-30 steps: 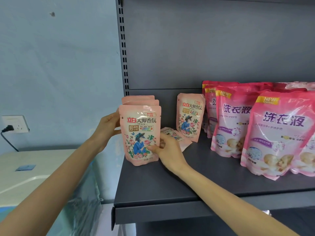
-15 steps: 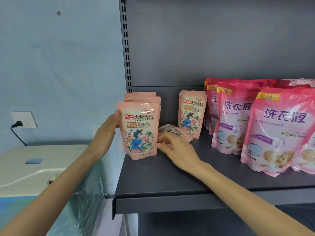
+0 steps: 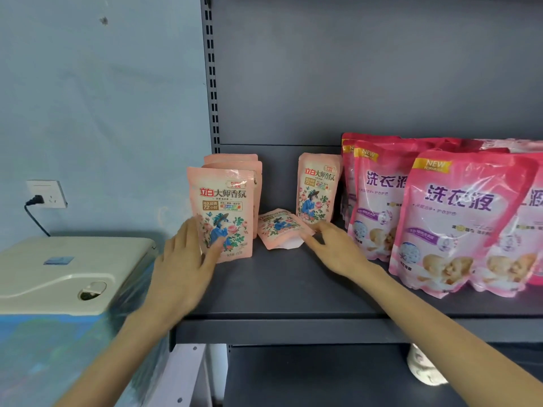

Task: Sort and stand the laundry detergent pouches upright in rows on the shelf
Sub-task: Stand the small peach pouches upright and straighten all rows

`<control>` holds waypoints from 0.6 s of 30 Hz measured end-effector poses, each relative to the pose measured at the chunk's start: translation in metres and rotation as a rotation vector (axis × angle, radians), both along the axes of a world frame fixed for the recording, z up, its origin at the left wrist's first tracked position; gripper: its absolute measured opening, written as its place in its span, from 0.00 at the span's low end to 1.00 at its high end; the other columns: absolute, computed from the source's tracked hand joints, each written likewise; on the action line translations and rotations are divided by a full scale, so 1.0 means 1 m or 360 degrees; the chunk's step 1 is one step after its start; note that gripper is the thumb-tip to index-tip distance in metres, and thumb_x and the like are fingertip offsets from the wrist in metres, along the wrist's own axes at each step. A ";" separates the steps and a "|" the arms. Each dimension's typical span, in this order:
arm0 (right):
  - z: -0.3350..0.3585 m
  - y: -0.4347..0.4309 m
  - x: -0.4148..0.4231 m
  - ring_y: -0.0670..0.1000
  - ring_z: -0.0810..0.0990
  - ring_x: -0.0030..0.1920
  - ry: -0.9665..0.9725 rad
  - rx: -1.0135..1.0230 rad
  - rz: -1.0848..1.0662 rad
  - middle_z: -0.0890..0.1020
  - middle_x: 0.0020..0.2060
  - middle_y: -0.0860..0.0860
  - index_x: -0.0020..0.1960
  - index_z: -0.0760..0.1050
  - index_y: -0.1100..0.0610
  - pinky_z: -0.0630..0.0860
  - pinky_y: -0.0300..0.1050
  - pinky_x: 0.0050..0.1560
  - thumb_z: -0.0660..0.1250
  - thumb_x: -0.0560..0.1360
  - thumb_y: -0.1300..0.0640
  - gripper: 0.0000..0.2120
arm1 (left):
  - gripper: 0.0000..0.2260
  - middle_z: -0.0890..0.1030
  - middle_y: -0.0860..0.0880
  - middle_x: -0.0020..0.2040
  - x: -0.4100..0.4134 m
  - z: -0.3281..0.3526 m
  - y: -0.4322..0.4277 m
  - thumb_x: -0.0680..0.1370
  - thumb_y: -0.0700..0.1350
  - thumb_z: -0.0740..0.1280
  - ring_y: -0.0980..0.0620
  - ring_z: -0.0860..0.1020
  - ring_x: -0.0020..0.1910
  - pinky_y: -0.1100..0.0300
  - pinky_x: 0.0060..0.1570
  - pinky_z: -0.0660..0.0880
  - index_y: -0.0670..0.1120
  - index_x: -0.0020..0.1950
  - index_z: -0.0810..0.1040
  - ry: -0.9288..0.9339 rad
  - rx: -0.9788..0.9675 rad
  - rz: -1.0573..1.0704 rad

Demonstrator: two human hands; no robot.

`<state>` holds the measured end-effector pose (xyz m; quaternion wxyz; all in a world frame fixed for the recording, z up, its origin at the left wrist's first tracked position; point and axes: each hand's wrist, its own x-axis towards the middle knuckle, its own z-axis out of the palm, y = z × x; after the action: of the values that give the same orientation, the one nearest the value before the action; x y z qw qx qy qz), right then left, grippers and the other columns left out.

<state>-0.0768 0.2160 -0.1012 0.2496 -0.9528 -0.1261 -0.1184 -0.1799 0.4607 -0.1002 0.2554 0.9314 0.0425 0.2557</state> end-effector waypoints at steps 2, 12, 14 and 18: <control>-0.001 0.005 0.014 0.56 0.75 0.56 0.0118 0.0113 -0.0024 0.77 0.58 0.57 0.61 0.72 0.61 0.74 0.52 0.56 0.57 0.79 0.44 0.22 | 0.33 0.61 0.47 0.74 -0.013 -0.011 -0.014 0.76 0.65 0.48 0.44 0.64 0.69 0.47 0.65 0.63 0.45 0.74 0.57 0.0039 0.0233 0.0081; 0.015 0.030 0.057 0.56 0.76 0.58 0.0687 0.0974 -0.0142 0.75 0.59 0.58 0.61 0.69 0.64 0.78 0.46 0.46 0.70 0.73 0.58 0.20 | 0.27 0.62 0.53 0.74 -0.012 -0.005 -0.063 0.79 0.61 0.49 0.54 0.61 0.71 0.58 0.67 0.60 0.50 0.75 0.57 0.0282 0.0346 -0.0268; 0.016 0.029 0.057 0.56 0.77 0.57 0.0746 0.1018 -0.0157 0.76 0.59 0.59 0.61 0.70 0.64 0.80 0.48 0.46 0.71 0.72 0.60 0.21 | 0.25 0.63 0.52 0.74 -0.006 -0.003 -0.068 0.80 0.58 0.52 0.52 0.62 0.71 0.57 0.66 0.61 0.49 0.74 0.59 0.0335 0.0270 -0.0324; 0.014 0.020 0.048 0.57 0.79 0.56 0.0740 0.1055 -0.0137 0.77 0.57 0.59 0.55 0.73 0.65 0.81 0.50 0.45 0.72 0.71 0.62 0.15 | 0.24 0.64 0.50 0.73 0.005 -0.003 -0.072 0.80 0.57 0.54 0.51 0.63 0.70 0.57 0.66 0.62 0.48 0.74 0.60 0.0434 0.0099 -0.0440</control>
<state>-0.0287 0.2359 -0.0877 0.5598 -0.8265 0.0185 0.0556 -0.1749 0.3888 -0.1035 0.2510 0.9619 -0.0596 0.0909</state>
